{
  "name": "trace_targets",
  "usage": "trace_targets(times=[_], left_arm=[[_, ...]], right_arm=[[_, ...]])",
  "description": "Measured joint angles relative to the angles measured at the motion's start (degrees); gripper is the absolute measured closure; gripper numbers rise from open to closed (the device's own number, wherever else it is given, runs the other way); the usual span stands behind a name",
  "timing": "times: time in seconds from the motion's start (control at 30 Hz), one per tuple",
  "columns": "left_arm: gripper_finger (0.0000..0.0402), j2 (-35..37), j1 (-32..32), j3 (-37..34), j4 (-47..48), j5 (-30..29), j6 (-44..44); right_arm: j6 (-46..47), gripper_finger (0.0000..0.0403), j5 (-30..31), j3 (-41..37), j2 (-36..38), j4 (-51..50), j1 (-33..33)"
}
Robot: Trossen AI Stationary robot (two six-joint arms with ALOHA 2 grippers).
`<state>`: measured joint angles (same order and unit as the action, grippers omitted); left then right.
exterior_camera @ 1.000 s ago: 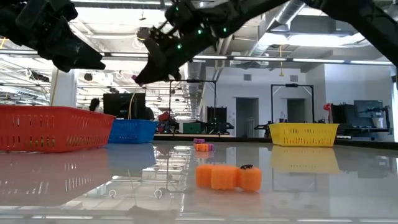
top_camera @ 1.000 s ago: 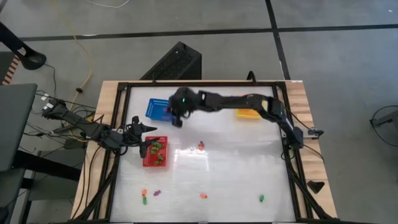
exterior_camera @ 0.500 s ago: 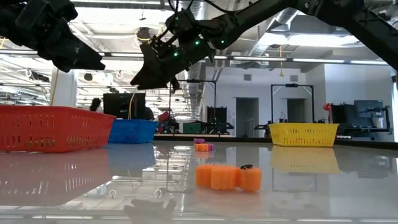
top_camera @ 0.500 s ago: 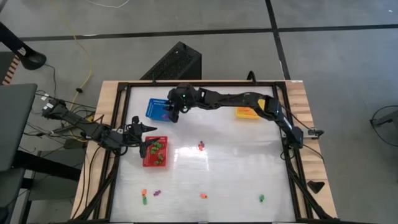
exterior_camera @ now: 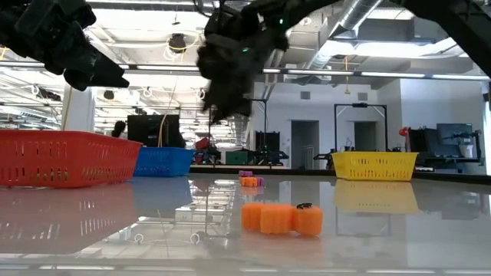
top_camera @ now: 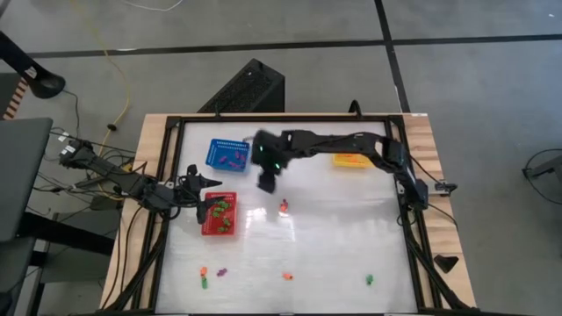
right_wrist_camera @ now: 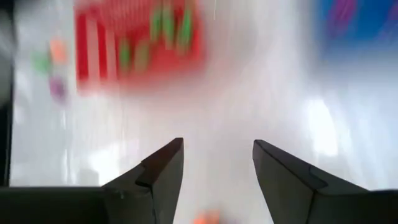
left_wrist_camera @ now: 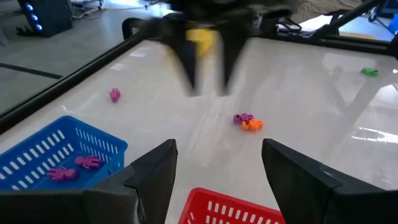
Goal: Sort Halloween decoration
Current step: Put the orange skeleton toy into the yellow bin
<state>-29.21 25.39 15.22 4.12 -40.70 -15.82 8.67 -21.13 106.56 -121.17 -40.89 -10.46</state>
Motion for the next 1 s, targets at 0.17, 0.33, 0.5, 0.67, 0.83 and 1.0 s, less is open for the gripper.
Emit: trace_targets(times=[0.17,0.33,0.5,0.67,0.83,1.0], left_arm=[[0.0175,0.0,0.0,0.0,2.2,0.0,-1.5],[0.0175,0.0,0.0,0.0,3.0,-0.5,-2.0],[0.0175,0.0,0.0,0.0,3.0,-0.5,-2.7],[0.0175,0.0,0.0,0.0,3.0,-0.6,-4.3],[0.0175,0.0,0.0,0.0,3.0,-0.6,-4.9],[0.0175,0.0,0.0,0.0,3.0,-0.6,-4.8]], right_arm=[[-4.4,0.0184,3.7,0.0,0.4,-18.9,6.8],[-5.4,0.0187,12.9,-0.1,0.0,-16.8,13.9],[-8.7,0.0187,18.7,-0.1,0.0,-2.1,18.5],[-13.7,0.0187,19.0,0.0,0.0,7.2,22.9],[-14.7,0.0187,27.7,0.0,0.0,1.9,24.7],[-10.9,0.0187,31.9,-3.6,0.0,-4.2,22.3]])
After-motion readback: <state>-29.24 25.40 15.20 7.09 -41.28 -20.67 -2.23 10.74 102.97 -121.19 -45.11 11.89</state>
